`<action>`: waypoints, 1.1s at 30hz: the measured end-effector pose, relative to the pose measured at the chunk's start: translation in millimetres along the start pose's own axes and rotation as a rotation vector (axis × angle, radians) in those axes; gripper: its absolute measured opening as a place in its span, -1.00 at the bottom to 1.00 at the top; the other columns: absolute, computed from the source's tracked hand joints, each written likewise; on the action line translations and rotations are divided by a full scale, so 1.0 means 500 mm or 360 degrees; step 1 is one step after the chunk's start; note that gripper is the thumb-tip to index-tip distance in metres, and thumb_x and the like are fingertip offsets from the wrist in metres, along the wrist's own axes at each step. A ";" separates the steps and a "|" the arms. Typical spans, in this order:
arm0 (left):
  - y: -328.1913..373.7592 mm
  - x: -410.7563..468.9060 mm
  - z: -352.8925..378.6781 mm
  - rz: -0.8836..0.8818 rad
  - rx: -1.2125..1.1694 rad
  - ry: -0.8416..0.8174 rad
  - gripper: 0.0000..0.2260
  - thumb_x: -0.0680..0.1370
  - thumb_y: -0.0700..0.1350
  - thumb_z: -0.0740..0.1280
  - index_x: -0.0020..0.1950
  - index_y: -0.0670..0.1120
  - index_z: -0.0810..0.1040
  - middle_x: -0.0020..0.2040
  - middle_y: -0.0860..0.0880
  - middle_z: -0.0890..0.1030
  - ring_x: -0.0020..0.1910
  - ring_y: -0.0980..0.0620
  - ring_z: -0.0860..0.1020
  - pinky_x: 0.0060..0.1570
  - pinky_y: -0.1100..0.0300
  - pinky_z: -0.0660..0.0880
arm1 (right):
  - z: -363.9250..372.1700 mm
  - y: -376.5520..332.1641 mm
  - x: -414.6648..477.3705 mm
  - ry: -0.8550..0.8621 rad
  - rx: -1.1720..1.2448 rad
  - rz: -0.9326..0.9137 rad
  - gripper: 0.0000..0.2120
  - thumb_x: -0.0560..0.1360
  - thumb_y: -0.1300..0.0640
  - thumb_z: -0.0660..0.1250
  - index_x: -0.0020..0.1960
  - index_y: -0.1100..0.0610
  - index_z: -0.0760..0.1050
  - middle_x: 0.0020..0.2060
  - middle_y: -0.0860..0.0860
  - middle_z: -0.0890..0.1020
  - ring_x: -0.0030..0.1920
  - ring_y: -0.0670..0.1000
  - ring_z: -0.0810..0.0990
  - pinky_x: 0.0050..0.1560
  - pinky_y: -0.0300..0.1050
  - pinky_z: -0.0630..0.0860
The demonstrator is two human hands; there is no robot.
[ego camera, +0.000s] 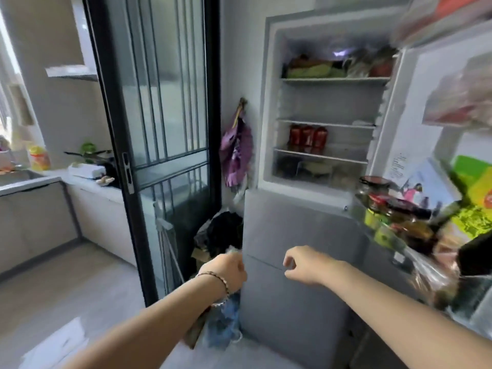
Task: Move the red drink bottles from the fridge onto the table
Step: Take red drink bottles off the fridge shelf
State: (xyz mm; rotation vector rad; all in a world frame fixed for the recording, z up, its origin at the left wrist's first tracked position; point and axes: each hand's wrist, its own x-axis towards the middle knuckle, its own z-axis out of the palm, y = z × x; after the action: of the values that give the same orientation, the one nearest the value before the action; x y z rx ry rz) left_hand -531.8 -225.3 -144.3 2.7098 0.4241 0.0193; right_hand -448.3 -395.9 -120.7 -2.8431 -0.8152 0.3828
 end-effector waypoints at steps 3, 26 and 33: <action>0.037 0.184 -0.054 0.0175 -0.0028 0.0076 -0.87 0.47 -0.06 0.23 -0.03 -0.02 0.52 0.01 -0.03 0.61 -0.01 -0.07 0.56 -0.09 0.20 0.45 | -0.094 0.041 0.126 0.0151 0.0016 0.0118 -0.76 0.51 0.07 0.26 0.16 0.07 0.51 0.17 0.01 0.56 0.16 0.05 0.53 -0.03 -0.25 0.35; 0.351 1.208 -0.095 0.0733 -0.0370 0.0587 -0.80 0.52 -0.15 0.21 0.12 -0.06 0.49 0.11 -0.05 0.48 0.03 -0.04 0.46 0.00 0.09 0.48 | -0.465 0.470 0.976 0.1204 0.0767 0.0498 -0.53 0.51 0.10 0.30 0.38 0.16 0.33 0.31 0.09 0.45 0.26 0.10 0.46 0.17 -0.10 0.40; 0.424 1.414 -0.090 0.0776 -0.0264 0.0722 -0.83 0.53 -0.12 0.22 0.10 -0.07 0.49 0.12 -0.03 0.47 0.04 -0.04 0.46 0.00 0.11 0.44 | -0.554 0.576 1.236 0.1035 0.0991 0.0566 -0.41 0.47 0.02 0.34 0.39 0.27 0.28 0.30 0.21 0.44 0.29 0.19 0.45 0.28 0.01 0.42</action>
State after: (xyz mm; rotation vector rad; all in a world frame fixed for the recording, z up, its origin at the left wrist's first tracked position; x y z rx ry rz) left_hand 200.9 -184.4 -53.8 2.5604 -0.1249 0.7745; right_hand 280.3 -327.4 -43.3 -2.2674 -0.0390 -0.2228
